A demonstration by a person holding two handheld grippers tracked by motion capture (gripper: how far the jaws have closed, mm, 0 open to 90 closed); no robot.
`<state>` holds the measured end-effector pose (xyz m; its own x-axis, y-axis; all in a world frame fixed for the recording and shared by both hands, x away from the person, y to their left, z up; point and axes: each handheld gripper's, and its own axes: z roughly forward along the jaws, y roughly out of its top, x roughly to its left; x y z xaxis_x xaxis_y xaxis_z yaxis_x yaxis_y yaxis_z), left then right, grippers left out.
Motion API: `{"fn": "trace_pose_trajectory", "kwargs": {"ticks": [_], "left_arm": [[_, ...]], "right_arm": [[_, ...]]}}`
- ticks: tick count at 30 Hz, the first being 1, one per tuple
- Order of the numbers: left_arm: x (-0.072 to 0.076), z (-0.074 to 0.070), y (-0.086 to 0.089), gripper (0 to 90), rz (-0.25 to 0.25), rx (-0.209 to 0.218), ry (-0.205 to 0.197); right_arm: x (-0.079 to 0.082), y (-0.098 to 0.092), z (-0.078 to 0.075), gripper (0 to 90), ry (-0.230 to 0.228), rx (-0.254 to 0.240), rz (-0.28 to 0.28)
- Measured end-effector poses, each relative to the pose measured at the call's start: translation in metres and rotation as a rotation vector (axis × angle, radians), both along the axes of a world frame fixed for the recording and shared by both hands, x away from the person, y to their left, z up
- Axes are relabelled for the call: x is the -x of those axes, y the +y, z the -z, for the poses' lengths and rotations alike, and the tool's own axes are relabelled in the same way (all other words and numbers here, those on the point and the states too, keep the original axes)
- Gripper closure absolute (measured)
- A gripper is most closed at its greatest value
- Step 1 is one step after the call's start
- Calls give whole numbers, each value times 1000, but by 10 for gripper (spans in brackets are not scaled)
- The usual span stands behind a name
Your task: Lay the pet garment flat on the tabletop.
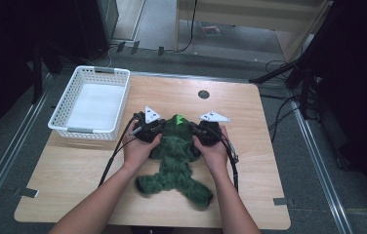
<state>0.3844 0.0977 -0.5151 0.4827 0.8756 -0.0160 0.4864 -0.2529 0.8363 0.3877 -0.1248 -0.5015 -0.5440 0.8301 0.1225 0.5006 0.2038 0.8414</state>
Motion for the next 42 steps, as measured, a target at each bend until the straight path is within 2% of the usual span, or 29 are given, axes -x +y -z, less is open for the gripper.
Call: {"fn": "trace_pose_trajectory", "kwargs": {"ticks": [1,2,3,4,6,8,10,13,15,17,19,20,23,25,27,28,30,33,37,39,40,42], "left_arm": [[-6,5,1,856,-12,-5,47],[-13,13,5,824,-12,7,95],[-15,17,8,763,-23,19,117],[-16,18,10,686,-29,33,124],[-13,19,16,661,-23,86,120],[-9,19,18,640,-1,82,104],[-4,17,17,639,27,85,91],[4,10,12,656,63,83,43],[5,7,8,667,83,83,32],[2,6,2,670,103,90,58],[-5,11,-6,660,127,100,126],[-8,15,-12,658,150,80,153],[-11,24,-24,658,187,34,182],[-11,26,-30,658,180,5,193],[-12,28,-33,659,172,-15,179],[-14,27,-33,664,170,-40,176],[-16,26,-35,694,135,-61,179],[-21,25,-37,732,77,-55,192],[-23,25,-40,745,44,-92,176],[-23,25,-43,744,29,-112,163],[-23,25,-45,744,19,-106,164],[-24,24,-44,743,14,-103,171]], "right_arm": [[-6,2,0,796,17,14,28],[-12,3,2,700,48,32,62],[-18,3,3,682,94,32,94],[-18,0,2,668,104,12,107],[-11,-3,-3,654,97,-27,103],[1,-4,-6,649,82,-47,71],[15,-2,-5,646,85,-32,29],[41,3,0,647,99,-32,-25],[61,9,4,647,109,-32,-67],[75,17,8,640,131,-4,-104],[85,22,11,622,163,2,-82],[89,24,15,611,174,-11,-63],[93,32,32,593,197,53,-57],[94,34,40,645,163,90,-53],[95,35,39,741,150,114,-44],[95,35,39,785,152,114,-45],[96,33,36,831,163,94,-59],[101,27,28,849,165,76,-78],[118,18,16,857,168,24,-99],[123,17,17,856,161,59,-107],[124,17,20,853,170,66,-103],[120,13,24,827,206,53,-113]]}}
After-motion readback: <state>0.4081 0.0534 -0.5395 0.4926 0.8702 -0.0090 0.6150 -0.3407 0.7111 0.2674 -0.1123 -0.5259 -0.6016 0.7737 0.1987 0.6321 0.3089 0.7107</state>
